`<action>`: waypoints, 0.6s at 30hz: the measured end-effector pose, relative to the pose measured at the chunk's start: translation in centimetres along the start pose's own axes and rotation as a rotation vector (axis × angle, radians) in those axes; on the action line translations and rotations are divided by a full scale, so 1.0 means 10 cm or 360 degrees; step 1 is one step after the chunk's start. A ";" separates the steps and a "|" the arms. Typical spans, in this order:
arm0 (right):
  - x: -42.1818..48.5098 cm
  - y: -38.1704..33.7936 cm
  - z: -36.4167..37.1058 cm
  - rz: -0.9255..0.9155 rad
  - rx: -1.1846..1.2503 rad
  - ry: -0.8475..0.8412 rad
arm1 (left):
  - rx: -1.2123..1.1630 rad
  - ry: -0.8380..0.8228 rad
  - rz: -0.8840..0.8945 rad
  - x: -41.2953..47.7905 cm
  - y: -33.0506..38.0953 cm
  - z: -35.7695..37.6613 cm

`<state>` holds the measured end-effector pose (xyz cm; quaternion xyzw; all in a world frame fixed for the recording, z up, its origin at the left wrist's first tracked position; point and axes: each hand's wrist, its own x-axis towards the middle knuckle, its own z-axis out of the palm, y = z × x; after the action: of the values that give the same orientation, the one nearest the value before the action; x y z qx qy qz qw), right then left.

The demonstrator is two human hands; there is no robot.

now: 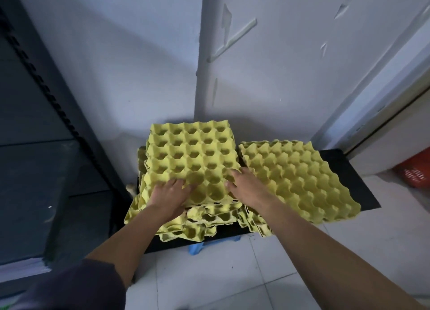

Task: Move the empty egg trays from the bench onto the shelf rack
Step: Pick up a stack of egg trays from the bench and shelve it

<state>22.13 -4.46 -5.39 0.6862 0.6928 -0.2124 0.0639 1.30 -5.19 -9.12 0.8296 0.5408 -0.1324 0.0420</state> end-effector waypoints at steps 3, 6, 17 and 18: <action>0.00 -0.01 0.01 0.0101 0.0115 0.0070 | -0.0035 0.0075 0.0074 0.02 -0.09 -0.12; 0.02 -0.03 -0.05 0.0230 0.0231 0.0213 | -0.0081 0.0090 0.0128 0.05 -0.17 -0.28; 0.04 -0.13 -0.27 0.0702 0.1016 0.0045 | -0.0225 0.0106 0.0064 -0.01 -0.39 -0.41; 0.02 -0.15 -0.25 0.0708 0.1019 0.0003 | -0.0206 0.0117 0.0068 -0.02 -0.41 -0.41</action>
<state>21.17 -3.31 -2.90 0.8050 0.4258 -0.3983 -0.1097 -1.80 -2.81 -4.82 0.8408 0.5316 -0.0657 0.0785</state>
